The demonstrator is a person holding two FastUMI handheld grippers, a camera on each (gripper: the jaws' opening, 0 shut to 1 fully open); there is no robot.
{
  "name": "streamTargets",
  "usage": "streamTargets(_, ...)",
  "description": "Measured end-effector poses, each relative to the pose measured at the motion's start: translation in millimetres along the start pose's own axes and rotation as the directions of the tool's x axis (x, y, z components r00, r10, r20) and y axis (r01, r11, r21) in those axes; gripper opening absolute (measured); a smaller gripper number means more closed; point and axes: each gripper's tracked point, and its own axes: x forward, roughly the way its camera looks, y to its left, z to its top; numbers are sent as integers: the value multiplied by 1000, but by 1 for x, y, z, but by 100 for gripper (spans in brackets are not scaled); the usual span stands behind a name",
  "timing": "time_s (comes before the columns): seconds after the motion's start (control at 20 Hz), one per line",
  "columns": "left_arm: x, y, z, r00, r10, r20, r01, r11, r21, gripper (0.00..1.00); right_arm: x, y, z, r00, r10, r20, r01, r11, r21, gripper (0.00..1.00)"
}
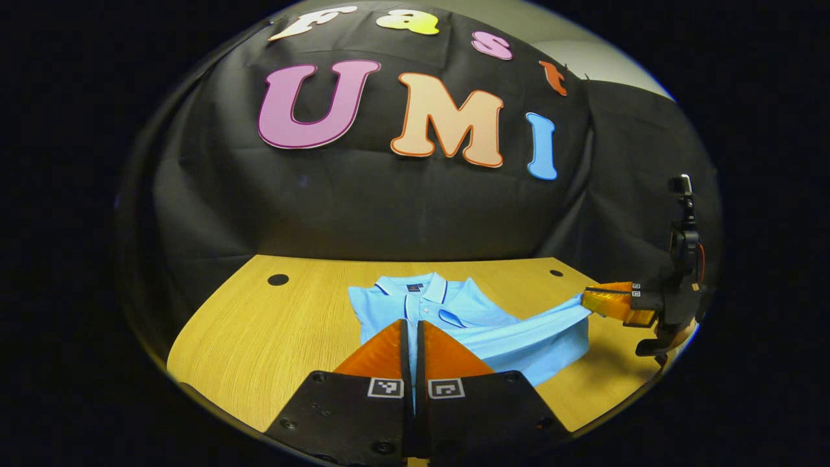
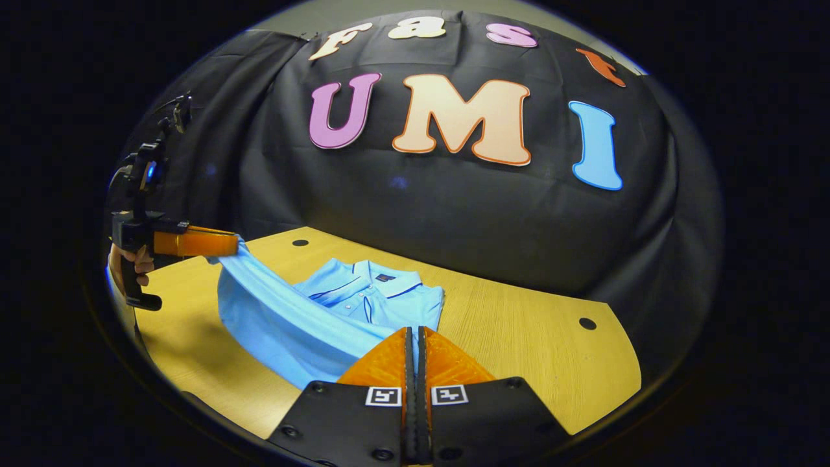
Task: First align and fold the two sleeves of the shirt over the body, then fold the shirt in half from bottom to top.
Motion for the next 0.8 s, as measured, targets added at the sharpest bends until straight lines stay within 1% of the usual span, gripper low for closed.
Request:
streamTargets(0.25,58,24,-7,998,44,-40,-45,999,-18,0,59,-15,7,998,-46,-33,45,998,-45,2)
streamTargets(0.4,90,49,-8,990,123,-64,-119,991,58,0,98,-19,15,997,-59,-45,56,997,-57,2)
streamTargets(0.45,100,60,-6,984,163,-66,-157,983,91,0,111,-23,15,995,-80,-51,76,994,-76,2)
streamTargets(0.5,110,68,-4,980,186,-66,-178,978,106,0,122,-29,14,994,-98,-57,92,991,-97,2)
streamTargets(0.55,120,71,-4,981,183,-68,-176,980,92,0,133,-32,9,992,-104,-69,98,991,-91,2)
streamTargets(0.65,133,74,-13,978,182,-102,-178,983,53,0,147,-29,-4,991,-81,-107,80,997,-14,2)
streamTargets(0.7,140,78,-18,977,183,-108,-178,983,52,0,149,-31,-13,989,-78,-126,80,997,10,2)
streamTargets(0.75,145,81,-24,976,185,-117,-179,982,59,0,152,-35,-18,988,-85,-132,87,996,7,1)
streamTargets(0.8,149,81,-30,975,184,-128,-178,982,60,0,159,-39,-26,985,-92,-145,94,996,6,2)
